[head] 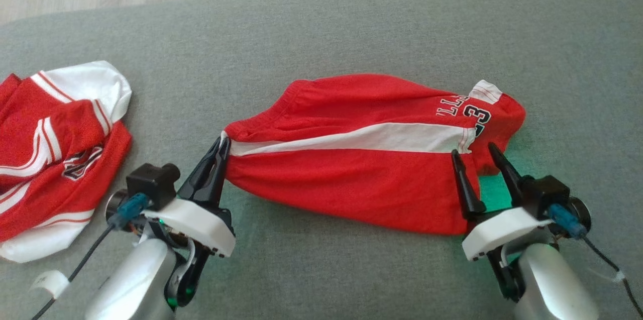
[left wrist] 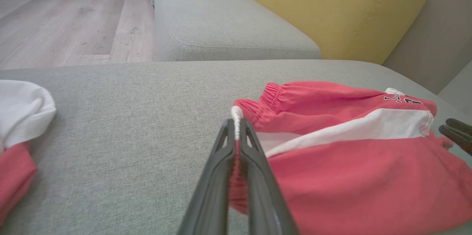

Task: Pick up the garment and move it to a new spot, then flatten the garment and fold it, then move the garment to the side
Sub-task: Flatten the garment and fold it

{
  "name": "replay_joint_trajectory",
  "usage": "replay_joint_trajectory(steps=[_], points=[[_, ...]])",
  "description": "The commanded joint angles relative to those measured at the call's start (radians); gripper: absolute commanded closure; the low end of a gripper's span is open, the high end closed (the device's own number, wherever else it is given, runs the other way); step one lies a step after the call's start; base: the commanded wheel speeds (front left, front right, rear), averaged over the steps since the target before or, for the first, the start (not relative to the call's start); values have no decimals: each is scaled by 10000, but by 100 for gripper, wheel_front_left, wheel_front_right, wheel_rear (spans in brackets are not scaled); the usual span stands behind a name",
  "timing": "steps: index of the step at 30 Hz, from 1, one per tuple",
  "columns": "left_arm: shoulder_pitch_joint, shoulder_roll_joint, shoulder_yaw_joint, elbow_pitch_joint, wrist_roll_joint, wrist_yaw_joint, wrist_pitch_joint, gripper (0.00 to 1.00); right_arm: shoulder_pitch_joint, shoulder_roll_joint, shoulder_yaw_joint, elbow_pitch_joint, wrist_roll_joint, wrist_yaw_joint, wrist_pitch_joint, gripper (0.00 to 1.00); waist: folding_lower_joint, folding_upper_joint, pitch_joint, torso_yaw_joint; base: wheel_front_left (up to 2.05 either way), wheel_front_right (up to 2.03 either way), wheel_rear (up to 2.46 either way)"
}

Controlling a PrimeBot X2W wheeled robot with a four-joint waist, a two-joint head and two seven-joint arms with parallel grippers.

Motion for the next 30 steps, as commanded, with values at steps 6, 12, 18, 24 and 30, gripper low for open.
replay_joint_trajectory(steps=[6,12,18,24,30], points=[[-456,260,398,-289,58,66,-107,100,-915,47,108,585,-3,-7,-57,0,-1,0,110,102,0,0,0],[-588,260,347,-310,54,55,-76,100,-1395,99,513,1427,304,-7,-57,0,-1,0,214,200,0,0,0],[-663,242,315,-311,37,47,-98,100,-1598,41,693,1382,405,-7,-57,100,-1,0,226,244,0,0,0],[-876,289,348,-349,50,-3,-231,100,-1743,-126,642,584,419,-7,-57,100,-1,0,209,145,0,0,0],[-2365,358,358,-785,374,-354,-314,100,-2730,-651,-194,-1103,330,-7,-57,100,-1,0,545,93,0,0,0]])
